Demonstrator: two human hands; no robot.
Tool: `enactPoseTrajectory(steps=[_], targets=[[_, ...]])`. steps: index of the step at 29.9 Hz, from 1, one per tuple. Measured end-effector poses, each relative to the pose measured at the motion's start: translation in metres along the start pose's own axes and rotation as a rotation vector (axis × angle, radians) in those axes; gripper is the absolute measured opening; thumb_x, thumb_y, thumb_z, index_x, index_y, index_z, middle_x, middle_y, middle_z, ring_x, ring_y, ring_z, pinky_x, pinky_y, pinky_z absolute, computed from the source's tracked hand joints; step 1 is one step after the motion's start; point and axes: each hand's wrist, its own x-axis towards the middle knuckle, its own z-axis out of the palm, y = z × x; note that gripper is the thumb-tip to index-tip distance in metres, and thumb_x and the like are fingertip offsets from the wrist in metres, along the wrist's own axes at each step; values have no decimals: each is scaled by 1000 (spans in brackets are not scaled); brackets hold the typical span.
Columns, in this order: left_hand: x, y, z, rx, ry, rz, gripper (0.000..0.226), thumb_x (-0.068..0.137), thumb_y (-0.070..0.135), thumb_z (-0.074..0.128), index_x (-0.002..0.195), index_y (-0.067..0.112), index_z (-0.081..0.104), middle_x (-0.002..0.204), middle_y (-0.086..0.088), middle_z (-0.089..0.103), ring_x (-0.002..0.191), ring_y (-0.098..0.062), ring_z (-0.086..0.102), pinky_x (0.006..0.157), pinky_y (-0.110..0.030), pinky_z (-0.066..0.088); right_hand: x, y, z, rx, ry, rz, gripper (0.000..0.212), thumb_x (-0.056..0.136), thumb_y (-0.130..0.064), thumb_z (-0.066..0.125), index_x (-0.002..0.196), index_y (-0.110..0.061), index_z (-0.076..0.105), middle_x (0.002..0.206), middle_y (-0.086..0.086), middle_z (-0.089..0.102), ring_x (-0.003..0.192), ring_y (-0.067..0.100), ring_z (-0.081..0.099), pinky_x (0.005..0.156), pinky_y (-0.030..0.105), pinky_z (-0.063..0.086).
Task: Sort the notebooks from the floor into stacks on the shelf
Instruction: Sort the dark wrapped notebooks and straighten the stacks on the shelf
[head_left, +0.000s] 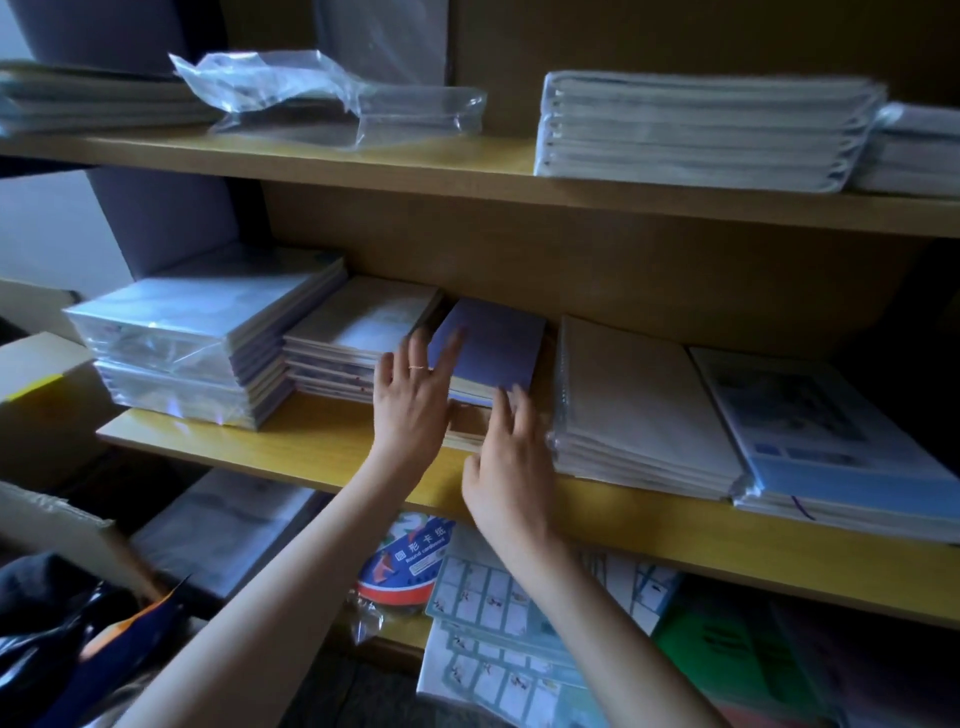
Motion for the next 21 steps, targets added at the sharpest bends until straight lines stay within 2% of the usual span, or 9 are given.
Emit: enactPoseTrajectory(steps=[2, 3, 5, 7, 10, 13, 17, 19, 21], targets=[[9, 2, -1, -64, -62, 215, 73, 70, 36, 75, 137, 26, 47, 144, -13, 42, 133, -35, 37, 104, -49, 34, 1, 13, 1, -55, 151, -145, 44, 74, -3, 64, 118, -9, 61, 119, 8, 60, 105, 25, 60, 80, 32, 52], [13, 4, 0, -74, -161, 283, 63, 84, 37, 63, 142, 30, 38, 152, -6, 32, 141, -31, 25, 111, -49, 23, 1, 21, 1, -71, 188, -218, 31, 70, 1, 63, 99, -10, 68, 100, 5, 66, 91, 24, 63, 69, 31, 52], [18, 5, 6, -86, -262, 287, 53, 96, 37, 43, 147, 33, 25, 155, 5, 26, 144, -22, 20, 113, -44, 13, 2, 39, 3, -110, 176, -324, 17, 66, 3, 60, 70, -12, 68, 74, 2, 65, 73, 24, 63, 53, 29, 47], [19, 6, 15, -81, -221, 253, 51, 98, 36, 40, 147, 34, 25, 153, 8, 30, 142, -19, 23, 113, -42, 13, 1, 50, 3, -120, 128, -325, 16, 68, -1, 55, 61, -13, 63, 66, 0, 61, 60, 22, 60, 44, 25, 41], [18, 3, 22, -160, -188, 180, 48, 98, 34, 41, 144, 35, 30, 150, 10, 34, 142, -16, 25, 113, -40, 13, 5, 54, 6, -89, 66, -259, 22, 74, -9, 44, 60, -16, 60, 66, -3, 61, 47, 21, 56, 41, 19, 33], [20, 0, 20, -218, -146, 163, 46, 95, 31, 46, 141, 31, 40, 147, 6, 40, 140, -17, 31, 108, -38, 21, 8, 54, 12, -119, 48, -249, 15, 72, -3, 56, 63, -14, 60, 68, 0, 61, 47, 24, 58, 39, 23, 38], [20, -10, 16, -201, -242, 68, 51, 92, 21, 52, 141, 15, 40, 153, -8, 28, 139, -28, 29, 105, -39, 33, 3, 52, 7, -141, 81, -270, 13, 75, -2, 57, 78, -13, 63, 83, 2, 63, 60, 23, 62, 43, 28, 46], [17, -17, 13, -220, -245, -34, 54, 93, 16, 50, 145, 12, 34, 153, -12, 28, 128, -32, 44, 95, -42, 45, 2, 52, 5, -159, 118, -311, 25, 77, -4, 51, 97, -11, 64, 99, 5, 64, 83, 23, 63, 60, 32, 54], [16, -21, 10, -254, -237, -71, 49, 94, 17, 51, 142, 14, 40, 142, -13, 45, 112, -35, 57, 87, -43, 49, 1, 45, 6, -162, 93, -283, 39, 78, -7, 52, 116, -7, 60, 120, 14, 61, 108, 30, 58, 86, 39, 54]])
